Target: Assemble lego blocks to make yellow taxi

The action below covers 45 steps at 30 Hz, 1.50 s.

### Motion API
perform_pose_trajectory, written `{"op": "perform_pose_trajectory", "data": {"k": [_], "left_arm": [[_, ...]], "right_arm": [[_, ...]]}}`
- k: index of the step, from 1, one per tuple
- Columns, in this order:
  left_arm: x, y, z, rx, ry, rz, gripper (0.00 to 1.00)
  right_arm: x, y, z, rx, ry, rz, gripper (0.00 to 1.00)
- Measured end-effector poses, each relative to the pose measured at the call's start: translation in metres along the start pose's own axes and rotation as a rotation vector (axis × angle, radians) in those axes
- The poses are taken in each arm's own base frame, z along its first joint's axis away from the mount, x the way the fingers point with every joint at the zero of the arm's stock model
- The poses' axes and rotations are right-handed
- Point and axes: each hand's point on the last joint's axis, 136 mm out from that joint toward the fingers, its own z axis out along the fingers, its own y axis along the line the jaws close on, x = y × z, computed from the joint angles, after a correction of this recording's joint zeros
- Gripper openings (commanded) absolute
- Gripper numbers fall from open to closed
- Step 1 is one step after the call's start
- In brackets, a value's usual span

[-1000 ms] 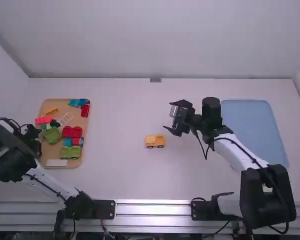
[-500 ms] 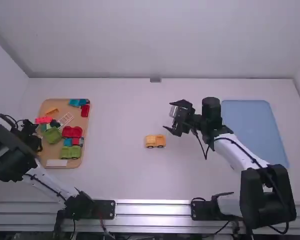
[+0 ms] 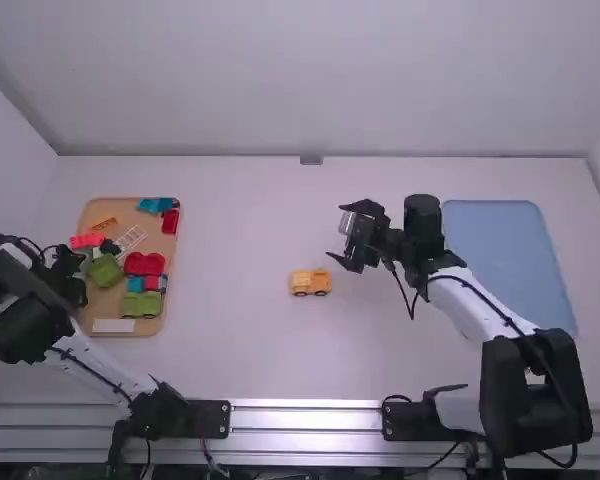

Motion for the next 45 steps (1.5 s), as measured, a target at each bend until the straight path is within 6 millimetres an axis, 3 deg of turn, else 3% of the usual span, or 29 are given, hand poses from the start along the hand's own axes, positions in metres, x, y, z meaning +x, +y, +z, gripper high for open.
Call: {"op": "perform_pose_trajectory", "data": {"k": [7,13,22,25,29,33,36,37,41,44,45], "left_arm": [[0.005,-0.001,0.000,0.002,0.026,0.000,0.41],[0.008,0.001,0.000,-0.012,0.046,0.000,0.31],[0.008,0.000,-0.002,-0.007,0.054,-0.082,0.34],[0.006,0.000,-0.012,0.005,0.062,-0.131,0.23],[-0.005,0.001,-0.032,0.029,0.047,-0.166,0.20],[-0.026,-0.006,-0.056,0.067,-0.020,-0.165,0.11],[-0.053,-0.014,-0.096,0.056,-0.161,-0.136,0.12],[-0.054,-0.015,-0.098,0.055,-0.167,-0.134,0.12],[-0.090,-0.042,-0.155,0.027,-0.335,-0.017,0.12],[-0.135,-0.089,-0.207,0.000,-0.504,0.170,0.09],[-0.139,-0.094,-0.211,0.000,-0.518,0.189,0.09]], "right_arm": [[0.000,0.000,0.000,0.000,0.000,0.000,0.99],[0.000,0.000,0.000,0.000,0.000,0.000,0.99],[0.003,0.006,0.000,-0.024,0.010,0.028,0.99],[0.000,0.011,0.000,-0.046,-0.009,0.033,0.99],[-0.012,0.007,-0.001,-0.046,-0.066,-0.006,0.99],[-0.031,-0.011,-0.002,0.018,-0.134,-0.026,0.99],[-0.045,-0.031,-0.006,0.088,-0.181,0.035,0.99],[-0.047,-0.033,-0.007,0.094,-0.185,0.045,0.99],[-0.055,-0.047,-0.013,0.138,-0.226,0.116,0.99],[-0.054,-0.054,-0.010,0.138,-0.248,0.200,0.99],[-0.053,-0.054,-0.009,0.135,-0.247,0.210,0.99]]}}
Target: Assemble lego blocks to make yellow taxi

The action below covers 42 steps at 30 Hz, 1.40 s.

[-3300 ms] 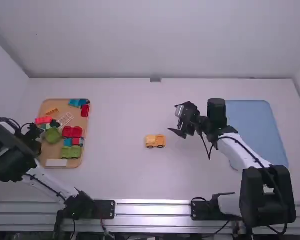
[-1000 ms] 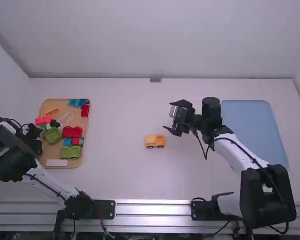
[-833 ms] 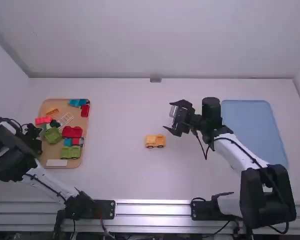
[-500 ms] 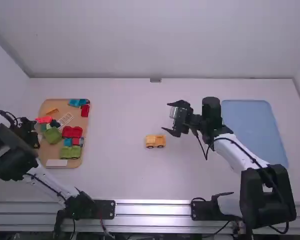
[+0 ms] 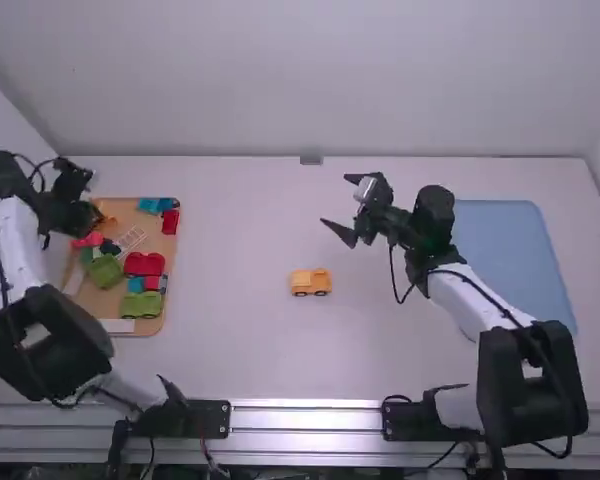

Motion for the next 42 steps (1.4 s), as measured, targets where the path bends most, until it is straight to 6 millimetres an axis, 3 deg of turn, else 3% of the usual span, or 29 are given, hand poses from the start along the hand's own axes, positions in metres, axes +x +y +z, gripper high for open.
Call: {"op": "perform_pose_trajectory", "data": {"k": [3,4,7,8,9,10,11,12,14,16,17,23,25,28,35,40,42], "left_arm": [[-0.071,-0.065,-0.015,0.076,-0.170,0.235,0.09],[-0.073,-0.068,-0.016,0.081,-0.177,0.243,0.09],[-0.128,-0.142,-0.026,0.194,-0.342,0.449,0.09],[-0.133,-0.151,-0.028,0.211,-0.362,0.469,0.09],[-0.146,-0.176,-0.030,0.262,-0.410,0.521,0.06],[-0.150,-0.187,-0.032,0.287,-0.428,0.541,0.06],[-0.159,-0.217,-0.035,0.359,-0.474,0.589,0.05],[-0.160,-0.223,-0.036,0.374,-0.483,0.598,0.04],[-0.166,-0.259,-0.040,0.476,-0.550,0.651,0.03],[-0.168,-0.273,-0.041,0.523,-0.588,0.671,0.03],[-0.169,-0.290,-0.041,0.581,-0.634,0.691,0.02],[-0.168,-0.321,-0.005,0.717,-0.771,0.667,0.10],[-0.156,-0.331,0.018,0.767,-0.786,0.622,0.11],[-0.143,-0.346,0.034,0.814,-0.804,0.572,0.12],[-0.138,-0.367,0.027,0.908,-0.851,0.493,0.09],[-0.132,-0.372,0.021,0.978,-0.844,0.457,0.08],[-0.133,-0.372,0.018,0.989,-0.848,0.447,0.07]], "right_arm": [[0.007,-0.010,0.016,-0.050,0.003,0.080,0.99],[0.007,-0.011,0.017,-0.055,0.001,0.083,0.99],[-0.006,-0.021,0.035,-0.156,-0.054,0.084,0.99],[-0.009,-0.022,0.038,-0.177,-0.065,0.080,0.99],[-0.015,-0.024,0.042,-0.221,-0.090,0.070,0.99],[-0.019,-0.024,0.044,-0.244,-0.102,0.067,0.99],[-0.025,-0.025,0.048,-0.308,-0.130,0.063,0.99],[-0.027,-0.025,0.049,-0.323,-0.136,0.063,0.99],[-0.030,-0.023,0.052,-0.395,-0.159,0.071,0.99],[-0.030,-0.021,0.053,-0.444,-0.171,0.079,0.99],[-0.028,-0.017,0.053,-0.486,-0.178,0.088,0.99],[-0.019,0.001,0.053,-0.601,-0.188,0.135,0.99],[-0.021,0.009,0.055,-0.631,-0.187,0.154,0.99],[-0.025,0.022,0.060,-0.674,-0.182,0.188,0.99],[-0.027,0.040,0.065,-0.731,-0.162,0.253,0.93],[-0.026,0.039,0.065,-0.729,-0.163,0.251,0.74],[-0.026,0.038,0.064,-0.728,-0.164,0.249,0.73]]}}
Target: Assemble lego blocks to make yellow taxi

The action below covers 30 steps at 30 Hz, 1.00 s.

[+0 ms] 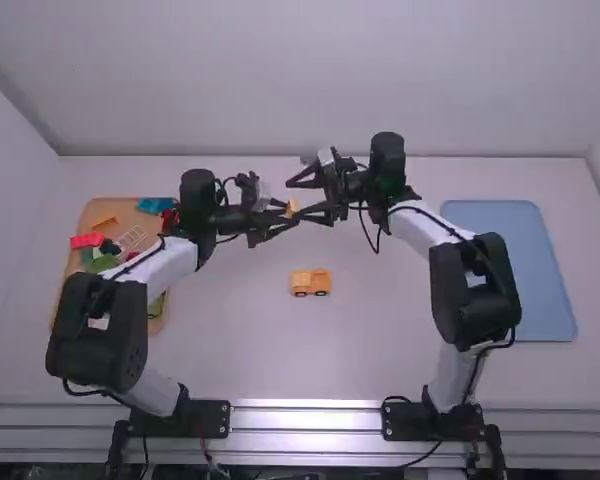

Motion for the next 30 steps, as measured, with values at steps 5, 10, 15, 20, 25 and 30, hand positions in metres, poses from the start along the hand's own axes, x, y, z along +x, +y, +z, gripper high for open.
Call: {"op": "perform_pose_trajectory", "data": {"k": [5,10,15,20,25,30], "left_arm": [[-0.010,0.002,0.000,-0.001,-0.029,0.004,0.07],[-0.012,0.002,0.000,-0.002,-0.034,-0.016,0.07],[-0.012,0.002,0.000,-0.001,-0.034,-0.023,0.09],[-0.013,0.001,0.000,0.002,-0.038,-0.016,0.14],[-0.016,0.002,0.000,-0.001,-0.046,0.005,0.28],[-0.021,0.002,-0.001,-0.003,-0.062,0.019,0.99]], "right_arm": [[0.003,0.001,-0.001,0.001,0.000,-0.006,0.66],[0.004,0.001,-0.001,0.000,0.000,-0.016,0.52],[0.004,0.002,0.001,-0.003,0.000,-0.019,0.43],[0.004,0.002,0.001,-0.003,0.001,-0.024,0.31],[0.003,0.002,0.001,-0.003,0.000,-0.018,0.24],[0.004,0.001,0.001,0.003,0.001,-0.015,0.17]]}}
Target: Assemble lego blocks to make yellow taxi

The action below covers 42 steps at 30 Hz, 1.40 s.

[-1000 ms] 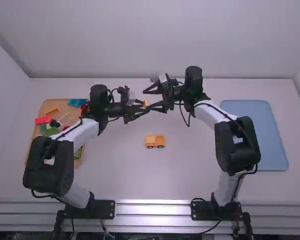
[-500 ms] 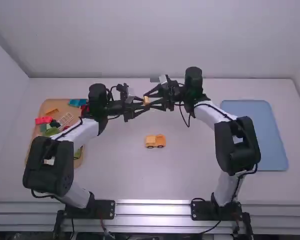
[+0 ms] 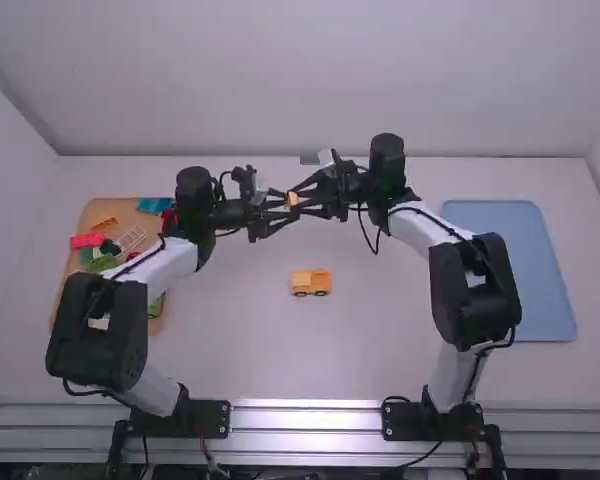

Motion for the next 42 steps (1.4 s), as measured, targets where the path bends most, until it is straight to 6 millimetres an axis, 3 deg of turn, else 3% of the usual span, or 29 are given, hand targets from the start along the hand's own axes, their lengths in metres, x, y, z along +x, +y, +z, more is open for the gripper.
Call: {"op": "perform_pose_trajectory", "data": {"k": [3,7,10,12,14,15,17,20,23,28,34,39,42], "left_arm": [[-0.003,0.000,0.000,0.002,-0.009,-0.010,0.99],[0.002,0.000,0.000,-0.003,0.005,-0.064,0.99],[0.011,0.006,0.000,-0.041,0.033,-0.125,0.99],[0.020,0.012,-0.001,-0.085,0.059,-0.170,0.99],[0.024,0.016,-0.002,-0.113,0.072,-0.185,0.99],[0.026,0.020,-0.003,-0.141,0.080,-0.191,0.99],[0.029,0.026,-0.004,-0.178,0.089,-0.194,0.99],[0.031,0.033,-0.005,-0.216,0.098,-0.185,0.99],[0.032,0.036,-0.006,-0.237,0.105,-0.162,0.99],[0.033,0.039,-0.008,-0.254,0.110,-0.146,0.99],[0.035,0.040,-0.008,-0.259,0.120,-0.149,0.99],[0.036,0.040,-0.008,-0.262,0.123,-0.153,0.99],[0.037,0.040,-0.008,-0.263,0.124,-0.153,0.99]], "right_arm": [[0.000,-0.006,-0.001,0.034,0.004,0.013,0.17],[-0.001,-0.028,-0.010,0.159,0.007,0.059,0.16],[0.006,-0.047,-0.031,0.287,0.014,0.171,0.14],[0.020,-0.060,-0.059,0.423,0.042,0.320,0.13],[0.031,-0.063,-0.077,0.523,0.077,0.421,0.13],[0.041,-0.062,-0.095,0.631,0.127,0.504,0.14],[0.053,-0.048,-0.117,0.781,0.238,0.620,0.14],[0.061,-0.020,-0.130,0.927,0.411,0.693,0.13],[0.066,0.011,-0.132,1.018,0.596,0.723,0.12],[0.105,0.064,-0.134,1.044,0.914,0.853,0.11],[0.152,0.078,-0.143,1.109,1.107,0.998,0.17],[0.193,0.073,-0.142,1.154,1.140,1.131,0.17],[0.217,0.073,-0.140,1.156,1.143,1.219,0.08]]}}
